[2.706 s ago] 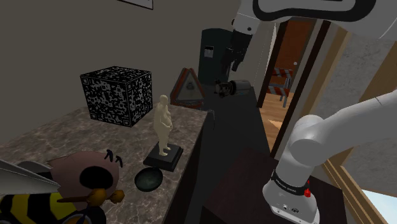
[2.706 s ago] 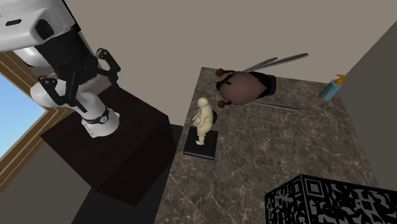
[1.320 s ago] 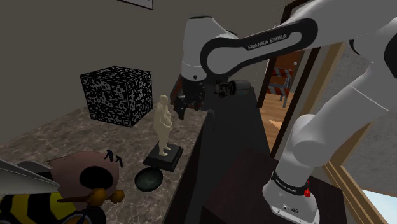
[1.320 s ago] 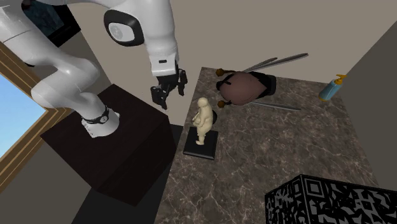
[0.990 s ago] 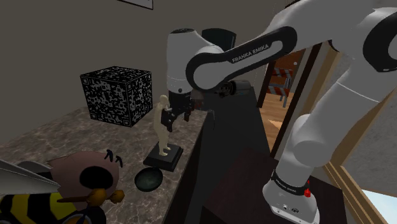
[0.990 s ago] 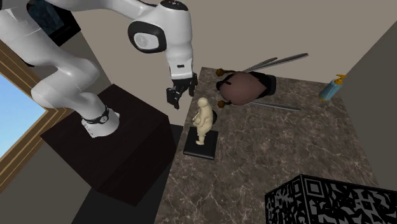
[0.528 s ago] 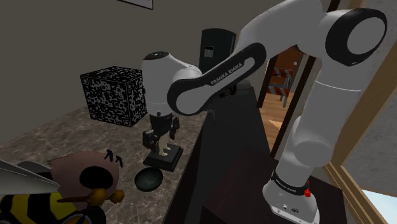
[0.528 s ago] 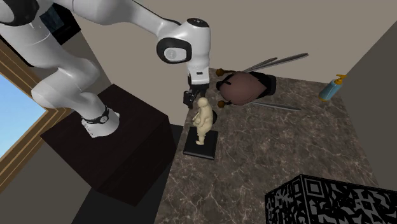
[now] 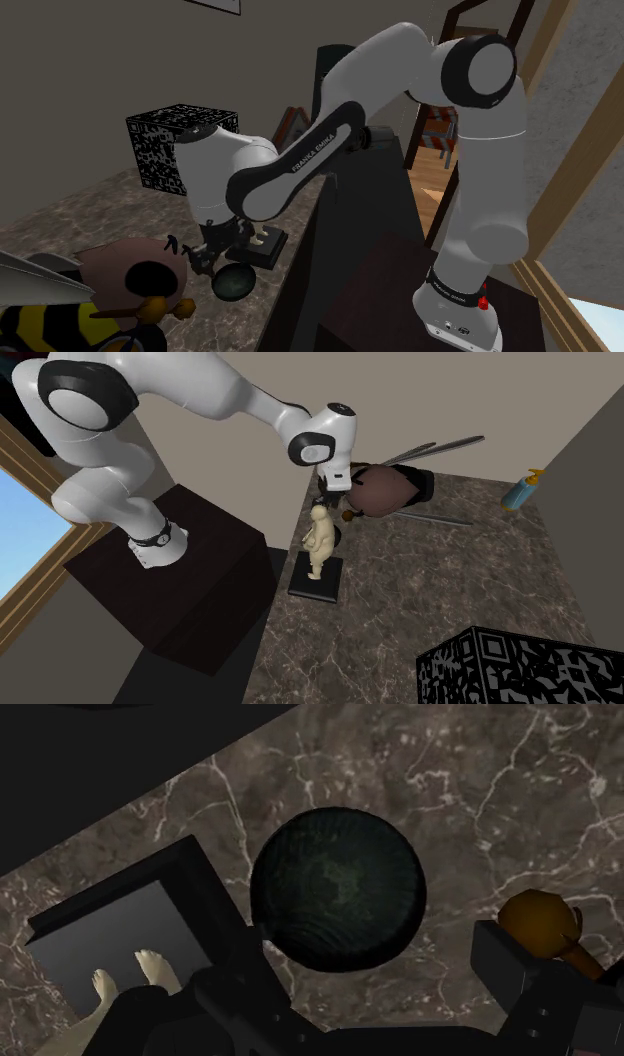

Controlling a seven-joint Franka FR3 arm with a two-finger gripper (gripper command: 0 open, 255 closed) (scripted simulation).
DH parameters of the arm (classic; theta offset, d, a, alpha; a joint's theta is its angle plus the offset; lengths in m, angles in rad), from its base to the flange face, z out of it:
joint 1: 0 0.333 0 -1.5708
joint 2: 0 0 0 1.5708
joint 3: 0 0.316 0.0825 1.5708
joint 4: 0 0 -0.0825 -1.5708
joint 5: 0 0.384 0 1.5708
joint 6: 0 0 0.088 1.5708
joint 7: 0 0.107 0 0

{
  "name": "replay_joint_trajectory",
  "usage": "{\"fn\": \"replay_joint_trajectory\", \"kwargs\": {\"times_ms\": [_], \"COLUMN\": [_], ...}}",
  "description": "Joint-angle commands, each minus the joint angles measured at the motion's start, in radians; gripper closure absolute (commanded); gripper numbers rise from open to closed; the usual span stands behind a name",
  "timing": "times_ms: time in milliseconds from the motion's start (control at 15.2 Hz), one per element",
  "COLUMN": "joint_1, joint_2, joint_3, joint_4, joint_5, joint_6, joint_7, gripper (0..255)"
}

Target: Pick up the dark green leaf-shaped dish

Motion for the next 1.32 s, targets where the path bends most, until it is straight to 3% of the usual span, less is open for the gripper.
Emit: {"fn": "replay_joint_trajectory", "kwargs": {"times_ms": [0, 132, 726, 792, 1254], "joint_1": [0.039, 0.07, 0.069, 0.067, 0.066], "joint_2": [0.083, 0.147, 0.221, 0.215, 0.215], "joint_3": [-0.01, -0.019, -0.024, -0.023, -0.025], "joint_4": [0.068, 0.122, 0.114, 0.101, 0.085], "joint_5": [-0.037, -0.061, -0.12, -0.12, -0.124], "joint_6": [-0.01, -0.019, 0.045, 0.052, 0.069], "joint_7": [0.043, 0.069, 0.11, 0.113, 0.118], "gripper": [0, 0, 0, 255, 255]}}
